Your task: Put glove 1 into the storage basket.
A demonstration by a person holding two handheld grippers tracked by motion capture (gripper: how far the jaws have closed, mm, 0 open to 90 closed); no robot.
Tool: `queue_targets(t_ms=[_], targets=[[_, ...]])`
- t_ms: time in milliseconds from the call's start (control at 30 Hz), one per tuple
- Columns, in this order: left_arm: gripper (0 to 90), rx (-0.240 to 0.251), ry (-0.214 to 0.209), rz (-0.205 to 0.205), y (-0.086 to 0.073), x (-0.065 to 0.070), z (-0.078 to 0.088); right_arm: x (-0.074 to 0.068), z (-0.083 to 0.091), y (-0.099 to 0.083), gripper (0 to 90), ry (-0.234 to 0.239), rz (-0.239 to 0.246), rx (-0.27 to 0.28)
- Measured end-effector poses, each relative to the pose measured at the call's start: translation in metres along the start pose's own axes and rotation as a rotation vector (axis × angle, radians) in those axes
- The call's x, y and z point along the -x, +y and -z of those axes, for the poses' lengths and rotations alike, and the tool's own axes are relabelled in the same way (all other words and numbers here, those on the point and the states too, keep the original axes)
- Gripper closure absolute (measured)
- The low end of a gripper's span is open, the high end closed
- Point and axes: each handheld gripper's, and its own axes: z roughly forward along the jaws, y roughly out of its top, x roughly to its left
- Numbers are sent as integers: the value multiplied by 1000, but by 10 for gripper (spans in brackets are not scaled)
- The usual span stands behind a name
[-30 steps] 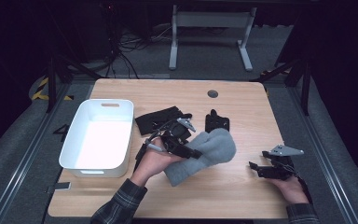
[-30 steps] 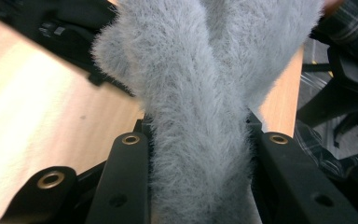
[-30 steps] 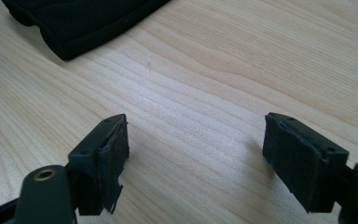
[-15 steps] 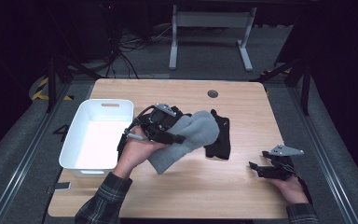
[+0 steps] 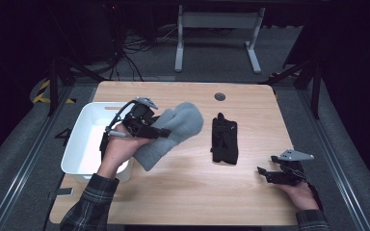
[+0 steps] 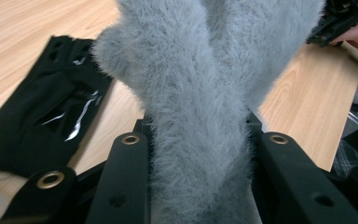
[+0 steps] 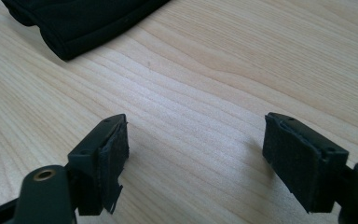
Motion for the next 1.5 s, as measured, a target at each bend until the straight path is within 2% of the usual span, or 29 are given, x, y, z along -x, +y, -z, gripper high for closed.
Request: queue_targets(t_ms=[367,533,767,1000,1200,1500], targets=[[674,41,68,65,-19,-23,39,0,0,0,228,-1,-1,0],[675,56,82,94,-29,-31,53,0,0,0,228,-1,-1,0],[675,65,134,127,-43,-42,70,0,0,0,228,-2,-1,0],[675,75,162,189,-63,-57,85,0,0,0,228,-3,-1,0],[675,60,175,241,-80,-71,84,0,0,0,228,-3,-2,0],[674,16,177,328,-104,-97,72,0,0,0,228,-4,-3,0]])
